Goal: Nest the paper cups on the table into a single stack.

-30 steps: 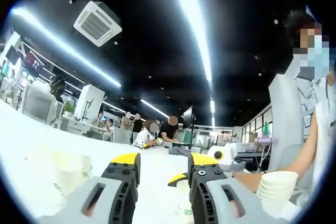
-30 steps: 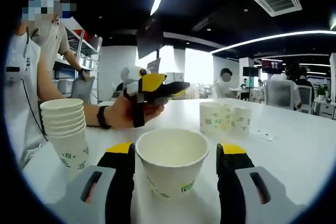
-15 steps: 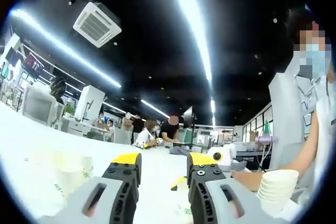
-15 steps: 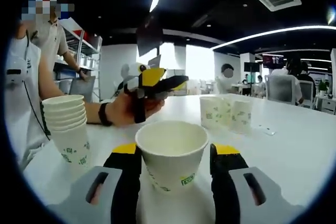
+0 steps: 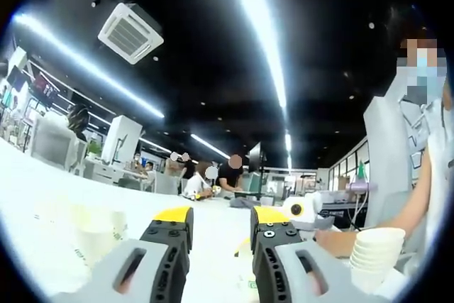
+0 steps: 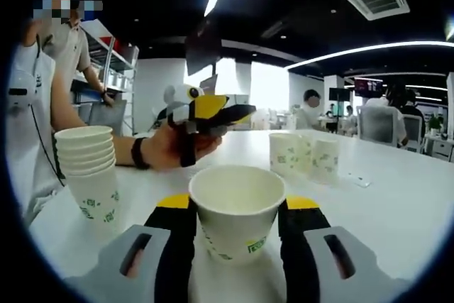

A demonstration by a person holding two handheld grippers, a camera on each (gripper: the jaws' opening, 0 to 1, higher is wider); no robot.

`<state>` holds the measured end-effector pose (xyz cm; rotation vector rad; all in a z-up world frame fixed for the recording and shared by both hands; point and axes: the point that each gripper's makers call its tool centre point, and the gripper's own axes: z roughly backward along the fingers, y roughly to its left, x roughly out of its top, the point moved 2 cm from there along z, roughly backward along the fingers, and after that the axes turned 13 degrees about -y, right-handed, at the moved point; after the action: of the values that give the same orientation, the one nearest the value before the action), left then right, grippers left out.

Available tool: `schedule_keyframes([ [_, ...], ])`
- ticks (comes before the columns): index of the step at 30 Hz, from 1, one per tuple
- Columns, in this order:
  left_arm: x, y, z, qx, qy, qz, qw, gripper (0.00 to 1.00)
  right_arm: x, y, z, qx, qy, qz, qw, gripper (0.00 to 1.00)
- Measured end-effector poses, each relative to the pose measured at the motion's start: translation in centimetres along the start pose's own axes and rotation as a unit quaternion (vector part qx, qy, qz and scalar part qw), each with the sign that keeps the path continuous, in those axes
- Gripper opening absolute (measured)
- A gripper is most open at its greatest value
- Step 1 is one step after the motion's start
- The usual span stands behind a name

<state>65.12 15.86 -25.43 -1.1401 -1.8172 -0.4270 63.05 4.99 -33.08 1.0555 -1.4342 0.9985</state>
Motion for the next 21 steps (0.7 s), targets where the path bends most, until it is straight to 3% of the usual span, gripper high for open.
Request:
schedule_keyframes([
  [11, -0.1, 0.2, 0.0, 0.003, 0.003, -0.002, 1.0000, 0.32, 0.7, -0.4, 0.2, -0.012, -0.010, -0.004, 0.9999, 0.47],
  [21, -0.2, 0.3, 0.1, 0.006, 0.005, -0.003, 1.0000, 0.31, 3.3, -0.3, 0.8, -0.025, -0.053, -0.022, 0.9981, 0.46],
])
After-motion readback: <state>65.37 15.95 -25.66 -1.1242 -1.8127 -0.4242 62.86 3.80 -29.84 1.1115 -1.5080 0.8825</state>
